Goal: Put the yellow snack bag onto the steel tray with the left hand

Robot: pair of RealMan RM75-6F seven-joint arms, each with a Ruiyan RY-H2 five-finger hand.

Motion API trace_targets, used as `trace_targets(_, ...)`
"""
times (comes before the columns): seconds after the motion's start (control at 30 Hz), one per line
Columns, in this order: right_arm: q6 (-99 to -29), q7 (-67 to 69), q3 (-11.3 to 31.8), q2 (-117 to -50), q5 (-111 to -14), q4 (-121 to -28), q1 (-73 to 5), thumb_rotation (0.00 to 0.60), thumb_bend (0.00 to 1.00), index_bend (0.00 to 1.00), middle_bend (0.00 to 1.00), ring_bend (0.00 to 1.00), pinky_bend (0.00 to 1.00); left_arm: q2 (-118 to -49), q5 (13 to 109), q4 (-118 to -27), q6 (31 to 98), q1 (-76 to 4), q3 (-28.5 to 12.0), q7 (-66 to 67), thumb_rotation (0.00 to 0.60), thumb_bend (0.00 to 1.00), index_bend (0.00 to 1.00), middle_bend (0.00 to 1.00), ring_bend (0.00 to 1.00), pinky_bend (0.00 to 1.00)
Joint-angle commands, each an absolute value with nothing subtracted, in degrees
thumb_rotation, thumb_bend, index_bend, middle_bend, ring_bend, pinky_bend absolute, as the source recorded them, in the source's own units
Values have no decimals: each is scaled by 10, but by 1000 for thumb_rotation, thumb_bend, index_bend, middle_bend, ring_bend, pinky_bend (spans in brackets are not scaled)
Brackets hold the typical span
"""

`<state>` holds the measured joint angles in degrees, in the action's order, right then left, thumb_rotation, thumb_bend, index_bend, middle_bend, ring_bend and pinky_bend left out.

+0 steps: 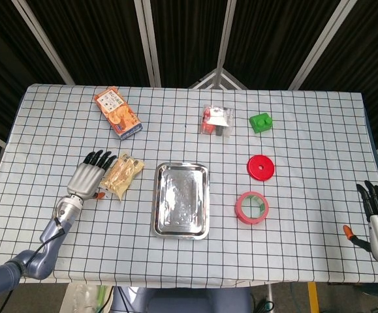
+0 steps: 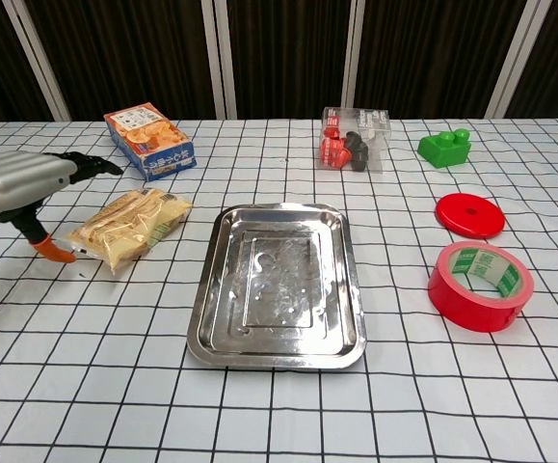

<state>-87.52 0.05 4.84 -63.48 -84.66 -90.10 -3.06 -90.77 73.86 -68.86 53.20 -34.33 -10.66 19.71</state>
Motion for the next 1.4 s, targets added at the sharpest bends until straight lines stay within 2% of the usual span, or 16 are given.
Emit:
trace_targets(0.03,-878,2,48,-633,-849,-902,-29,600,297,0,0,0,0,-920,731,-674,520,-357,-110,196,600,130,0,41,0,76)
trace_targets(0.17,-880,4,43,-629,-859,-905,-27,600,298,0,0,0,0,-931,722,-664,504,-371,-110,201,600,130,0,5,0,76)
trace_targets(0.3,-884,2,37,-626,-872,-908,-25,600,297,0,0,0,0,-936,712,-665,494,-384,-112,203,600,136,4,17,9,79)
trace_targets(0.37,-883,4,36,-625,-874,-909,-25,600,297,0,0,0,0,-938,707,-666,491,-388,-112,204,600,166,34,61,46,95)
trace_targets(0.5,-882,3,37,-625,-871,-909,-25,600,297,0,0,0,0,-939,695,-666,482,-395,-113,204,600,236,162,269,261,200)
trace_targets(0.67,-883,2,37,-625,-870,-910,-24,600,298,0,0,0,0,-935,684,-674,486,-396,-113,204,600,266,209,375,373,272)
trace_targets(0.9,-884,0,36,-624,-873,-913,-23,600,297,0,0,0,0,-919,680,-704,514,-390,-110,211,600,270,229,376,383,276)
trace_targets(1.17,-890,11,34,-617,-881,-920,-19,600,298,0,0,0,0,-876,722,-829,566,-391,-118,205,600,265,238,368,383,276)
trace_targets(1.27,-896,19,32,-613,-887,-921,-16,600,298,0,0,0,0,-873,723,-864,566,-404,-127,221,600,261,234,364,379,277)
trace_targets(1.4,-901,31,22,-606,-908,-922,-14,600,298,0,0,0,0,-903,680,-880,534,-442,-145,261,600,260,245,360,377,282)
